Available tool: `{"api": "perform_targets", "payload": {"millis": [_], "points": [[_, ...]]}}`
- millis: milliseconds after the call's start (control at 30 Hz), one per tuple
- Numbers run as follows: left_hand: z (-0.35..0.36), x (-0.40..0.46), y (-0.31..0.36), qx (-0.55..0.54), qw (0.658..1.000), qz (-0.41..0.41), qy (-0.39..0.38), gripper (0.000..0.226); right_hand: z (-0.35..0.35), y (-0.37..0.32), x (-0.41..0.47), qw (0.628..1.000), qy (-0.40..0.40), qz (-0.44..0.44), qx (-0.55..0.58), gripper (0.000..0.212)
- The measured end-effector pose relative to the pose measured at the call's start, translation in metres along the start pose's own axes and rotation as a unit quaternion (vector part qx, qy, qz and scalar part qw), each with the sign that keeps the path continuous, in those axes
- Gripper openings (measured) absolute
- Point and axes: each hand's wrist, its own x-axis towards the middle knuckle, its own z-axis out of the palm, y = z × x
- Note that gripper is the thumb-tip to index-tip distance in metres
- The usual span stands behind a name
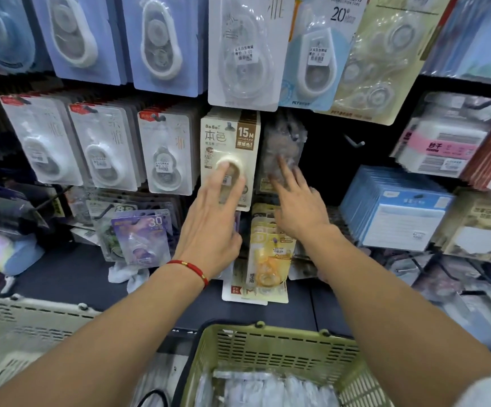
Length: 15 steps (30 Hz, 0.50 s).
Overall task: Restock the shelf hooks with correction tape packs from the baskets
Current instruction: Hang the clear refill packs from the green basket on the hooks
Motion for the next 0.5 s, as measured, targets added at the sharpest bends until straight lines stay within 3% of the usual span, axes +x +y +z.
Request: {"api": "perform_targets", "payload": {"millis": [200, 333, 400, 500], "points": [[-0.008, -0.009, 0.001, -0.005, 0.999, 0.001, -0.033, 0.076, 0.002, 0.005, -0.043, 0.994, 0.025, -0.002, 0.105, 0.052], [-0.005, -0.027, -0.002, 0.048, 0.972, 0.077, -0.218, 0.055, 0.019, 0.022, -0.106, 0.986, 0.031, 0.005, 0.162, 0.024], [0.000, -0.050, 0.003, 0.075, 0.932, 0.123, -0.333, 0.052, 0.036, 0.032, -0.137, 0.983, -0.050, 0.017, 0.175, 0.020], [0.018, -0.095, 0.014, 0.095, 0.868, 0.135, -0.467, 0.050, 0.076, 0.045, -0.183, 0.949, -0.250, 0.020, 0.191, 0.019]]}}
